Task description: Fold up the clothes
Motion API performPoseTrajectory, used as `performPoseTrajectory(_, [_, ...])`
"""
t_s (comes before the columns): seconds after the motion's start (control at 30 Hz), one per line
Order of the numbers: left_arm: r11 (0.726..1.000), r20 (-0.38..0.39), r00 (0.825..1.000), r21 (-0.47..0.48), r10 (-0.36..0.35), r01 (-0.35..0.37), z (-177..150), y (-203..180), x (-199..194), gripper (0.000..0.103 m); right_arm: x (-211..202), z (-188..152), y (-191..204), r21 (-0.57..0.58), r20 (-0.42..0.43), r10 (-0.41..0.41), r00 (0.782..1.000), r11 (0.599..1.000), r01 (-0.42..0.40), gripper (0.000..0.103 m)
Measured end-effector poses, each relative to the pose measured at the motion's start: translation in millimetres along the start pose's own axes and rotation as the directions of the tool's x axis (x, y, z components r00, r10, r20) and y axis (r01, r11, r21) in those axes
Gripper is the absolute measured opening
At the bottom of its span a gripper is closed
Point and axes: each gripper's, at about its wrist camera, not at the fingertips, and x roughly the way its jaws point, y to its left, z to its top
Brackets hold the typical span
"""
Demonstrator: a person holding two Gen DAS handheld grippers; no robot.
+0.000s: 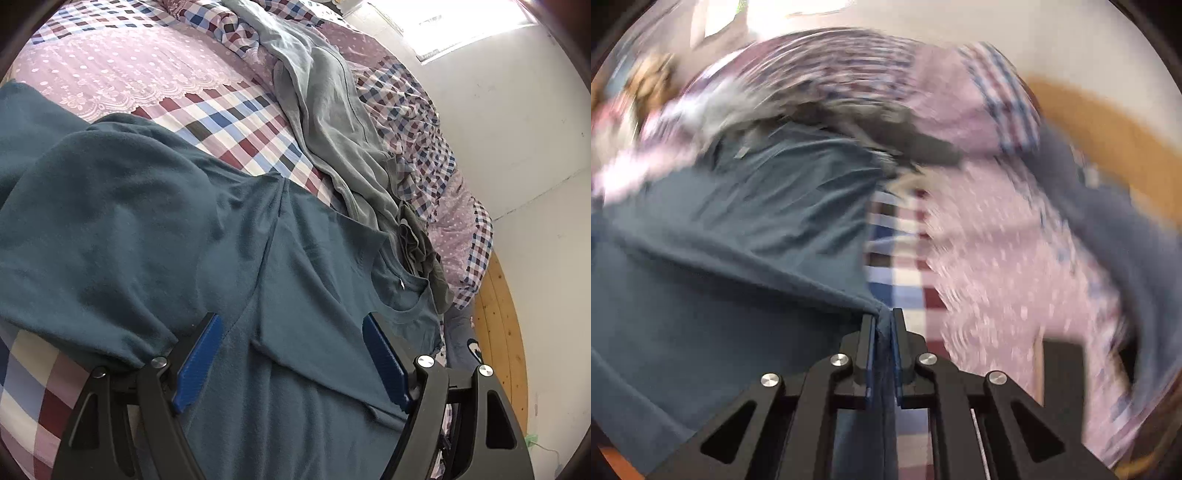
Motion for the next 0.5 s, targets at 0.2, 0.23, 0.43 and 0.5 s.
performPoseTrajectory(0.2, [0.999,-0.027,0.999,-0.009,-0.037,0.037,-3.4,-0.3,-4.2,0.081,8.6,-10.2,-37.0,0.249,-0.055,0.079,0.995,0.967,-0.063,0.006])
performPoseTrajectory(0.23, [0.999,-0.037,0.998,-0.013,-0.051,0.050,-4.4,-0.1,-4.4,0.081,6.1,-10.6,-34.2,0.239,-0.048,0.077,0.996,0.969,-0.063,0.006])
performPoseTrajectory(0.43, [0.992,-0.115,0.985,-0.014,-0.125,0.124,-8.4,-4.3,1.0,0.081,8.9,-9.3,-28.1,0.227,-0.055,0.069,0.996,0.972,-0.055,0.007])
performPoseTrajectory(0.5, [0.993,-0.133,0.984,0.006,-0.115,0.117,-10.1,-8.4,6.1,0.081,9.1,-8.0,-26.4,0.229,-0.050,0.064,0.997,0.972,-0.051,0.007])
